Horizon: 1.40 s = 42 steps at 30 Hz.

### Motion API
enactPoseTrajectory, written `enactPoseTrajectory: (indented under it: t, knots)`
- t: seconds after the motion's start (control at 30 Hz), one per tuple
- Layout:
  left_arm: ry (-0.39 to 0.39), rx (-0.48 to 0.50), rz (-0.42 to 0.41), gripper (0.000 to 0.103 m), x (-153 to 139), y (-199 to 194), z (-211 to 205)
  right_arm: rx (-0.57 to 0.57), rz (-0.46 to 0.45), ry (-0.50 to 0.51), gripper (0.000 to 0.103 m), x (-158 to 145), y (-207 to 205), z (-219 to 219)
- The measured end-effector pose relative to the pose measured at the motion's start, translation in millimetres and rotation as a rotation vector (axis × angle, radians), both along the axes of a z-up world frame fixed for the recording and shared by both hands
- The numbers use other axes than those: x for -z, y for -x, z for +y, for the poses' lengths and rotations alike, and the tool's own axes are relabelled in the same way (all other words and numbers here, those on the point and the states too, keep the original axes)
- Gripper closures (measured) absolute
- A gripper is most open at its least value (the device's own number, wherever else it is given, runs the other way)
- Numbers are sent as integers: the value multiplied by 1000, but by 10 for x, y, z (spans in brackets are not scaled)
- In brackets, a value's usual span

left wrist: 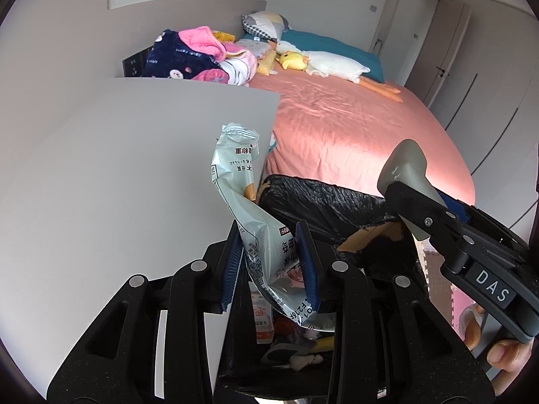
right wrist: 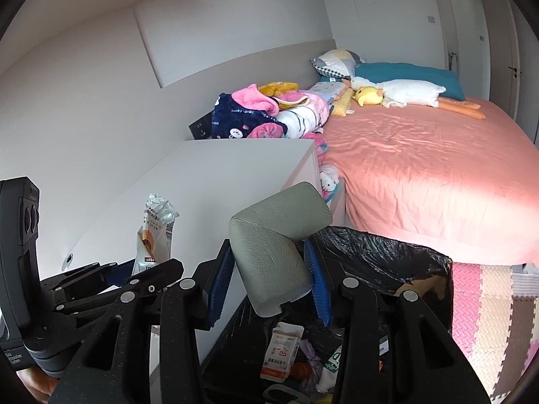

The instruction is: Collect trash

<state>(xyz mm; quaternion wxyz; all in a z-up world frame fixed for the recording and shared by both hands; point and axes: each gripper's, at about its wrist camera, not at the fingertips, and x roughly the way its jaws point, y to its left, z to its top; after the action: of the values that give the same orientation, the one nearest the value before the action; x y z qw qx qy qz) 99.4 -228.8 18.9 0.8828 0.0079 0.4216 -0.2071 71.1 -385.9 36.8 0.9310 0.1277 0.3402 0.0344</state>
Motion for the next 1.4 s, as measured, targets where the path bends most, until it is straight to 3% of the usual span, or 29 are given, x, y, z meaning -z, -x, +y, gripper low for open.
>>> enactPoseTrajectory:
  t: [0.3, 0.33, 0.4, 0.43, 0.8, 1.4]
  knots:
    - [16, 117, 54, 68, 79, 74, -268, 77, -6, -15, 59, -56, 123, -348]
    - [6, 143, 77, 45, 103, 76, -298, 87, -5, -17, 56, -60, 134, -382]
    - [-29, 143, 77, 7, 122, 103, -328, 123, 0, -20, 28, -77, 153, -453]
    - [-36, 141, 56, 6, 106, 127, -331, 146, -12, -24, 15, -95, 177, -482]
    - [-34, 137, -5, 6, 43, 201, -263, 192, -24, -31, 15, -66, 252, -625]
    - [-1, 121, -26, 6, -39, 251, -197, 187, -39, -15, 15, -121, 311, -582]
